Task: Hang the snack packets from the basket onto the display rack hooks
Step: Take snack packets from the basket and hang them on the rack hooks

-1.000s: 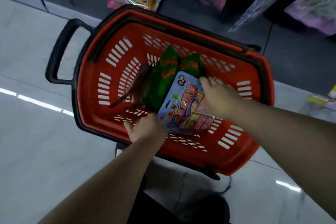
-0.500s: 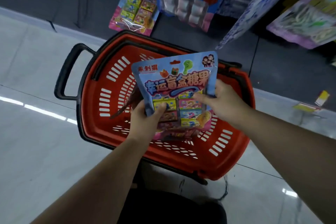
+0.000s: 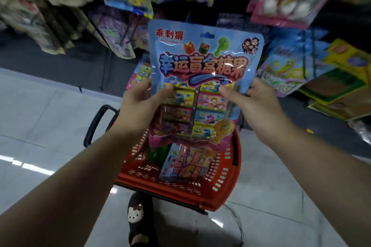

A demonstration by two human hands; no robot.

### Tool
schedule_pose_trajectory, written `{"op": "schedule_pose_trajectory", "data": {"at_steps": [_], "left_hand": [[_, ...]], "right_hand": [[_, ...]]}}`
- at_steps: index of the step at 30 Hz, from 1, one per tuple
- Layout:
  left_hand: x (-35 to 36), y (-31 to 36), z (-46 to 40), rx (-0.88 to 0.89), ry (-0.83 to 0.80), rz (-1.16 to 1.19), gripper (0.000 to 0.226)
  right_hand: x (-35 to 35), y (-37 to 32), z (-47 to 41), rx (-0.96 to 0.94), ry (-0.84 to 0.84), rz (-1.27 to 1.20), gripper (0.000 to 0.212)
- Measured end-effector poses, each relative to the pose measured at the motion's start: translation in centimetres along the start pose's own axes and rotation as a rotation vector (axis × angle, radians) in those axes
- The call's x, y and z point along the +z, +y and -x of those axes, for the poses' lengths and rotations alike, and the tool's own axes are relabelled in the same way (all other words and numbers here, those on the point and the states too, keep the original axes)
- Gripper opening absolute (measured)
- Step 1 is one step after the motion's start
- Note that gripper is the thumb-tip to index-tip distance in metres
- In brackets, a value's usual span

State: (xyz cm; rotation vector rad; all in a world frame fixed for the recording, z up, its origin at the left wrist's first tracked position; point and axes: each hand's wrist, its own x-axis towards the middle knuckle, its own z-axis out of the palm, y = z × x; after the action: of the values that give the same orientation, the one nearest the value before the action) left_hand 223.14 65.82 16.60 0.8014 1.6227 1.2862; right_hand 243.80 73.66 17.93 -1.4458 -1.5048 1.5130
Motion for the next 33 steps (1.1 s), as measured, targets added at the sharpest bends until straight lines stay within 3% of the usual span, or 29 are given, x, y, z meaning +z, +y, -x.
{"op": "schedule_pose_trajectory", "data": {"at_steps": [10, 14, 17, 26, 33], "left_hand": [[2.3, 20.1, 1.5, 0.358, -0.021, -0.030, 0.017], [3.2, 25.3, 1.5, 0.485, -0.049, -0.023, 0.031], [3.9, 27.8, 1.4, 0.518, -0.069, -0.041, 0.030], [3.2, 31.2, -1.3, 0.560, -0.027, 0.012, 0.034], [2.6, 34.4, -5.0, 0.573, -0.042, 0.081, 0.028]], "right_hand": [[-7.2, -18.9, 5.3, -0.310, 0.144, 0.055, 0.026], [-9.1, -22.8, 6.4, -0.371, 0.210, 0.041, 0.033], [-10.0, -24.6, 6.9, -0.371, 0.240, 0.053, 0.046], [-9.2, -29.7, 5.4, -0.435, 0.268, 0.064, 0.035], [-8.1, -33.3, 2.1, -0.496, 0.359, 0.012, 0.043]]}}
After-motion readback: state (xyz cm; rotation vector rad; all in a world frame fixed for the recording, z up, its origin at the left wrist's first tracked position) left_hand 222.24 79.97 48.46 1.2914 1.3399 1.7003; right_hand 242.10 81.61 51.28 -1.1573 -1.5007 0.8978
